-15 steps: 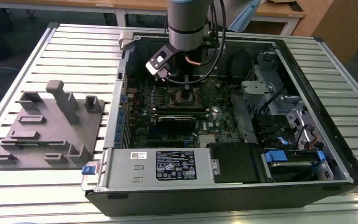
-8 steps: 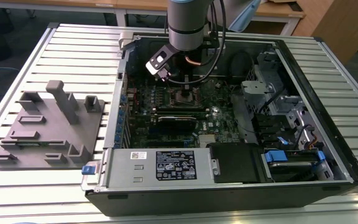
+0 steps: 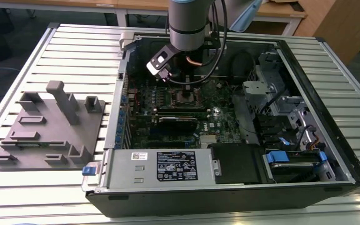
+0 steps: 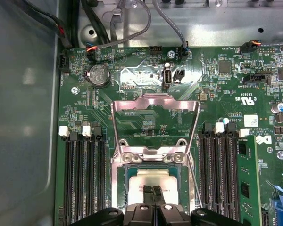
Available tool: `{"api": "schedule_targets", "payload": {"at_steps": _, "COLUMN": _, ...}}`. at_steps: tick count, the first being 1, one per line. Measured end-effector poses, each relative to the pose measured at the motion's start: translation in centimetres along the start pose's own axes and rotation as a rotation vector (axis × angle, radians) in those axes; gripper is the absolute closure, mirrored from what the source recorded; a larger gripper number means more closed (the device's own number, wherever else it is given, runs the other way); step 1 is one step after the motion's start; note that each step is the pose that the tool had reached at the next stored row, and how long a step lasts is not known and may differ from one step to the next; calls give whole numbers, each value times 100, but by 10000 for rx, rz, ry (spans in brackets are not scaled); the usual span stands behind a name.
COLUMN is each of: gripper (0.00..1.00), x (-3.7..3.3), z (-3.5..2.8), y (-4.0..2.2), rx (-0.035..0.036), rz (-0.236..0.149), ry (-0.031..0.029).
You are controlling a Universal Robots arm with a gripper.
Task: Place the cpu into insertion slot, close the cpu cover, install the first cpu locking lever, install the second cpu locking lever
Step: 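Place the cpu into insertion slot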
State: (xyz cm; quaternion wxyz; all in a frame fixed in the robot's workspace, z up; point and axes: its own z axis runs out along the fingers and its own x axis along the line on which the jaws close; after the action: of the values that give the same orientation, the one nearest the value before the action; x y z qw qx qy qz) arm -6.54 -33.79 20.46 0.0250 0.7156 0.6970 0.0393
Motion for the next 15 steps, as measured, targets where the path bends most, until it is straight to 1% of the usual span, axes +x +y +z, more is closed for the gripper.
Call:
{"api": "schedule_targets", "payload": {"at_steps": 4, "gripper": 89, "x": 0, "z": 0, "y": 0, "rx": 16, "rz": 1, "ry": -3}}
{"api": "schedule_targets", "payload": {"at_steps": 13, "gripper": 89, "x": 0, "z": 9, "y": -2, "rx": 17, "rz": 1, "ry": -2}}
{"api": "schedule_targets", "payload": {"at_steps": 15, "gripper": 89, "x": 0, "z": 11, "y": -12, "rx": 15, "rz": 2, "ry": 0}}
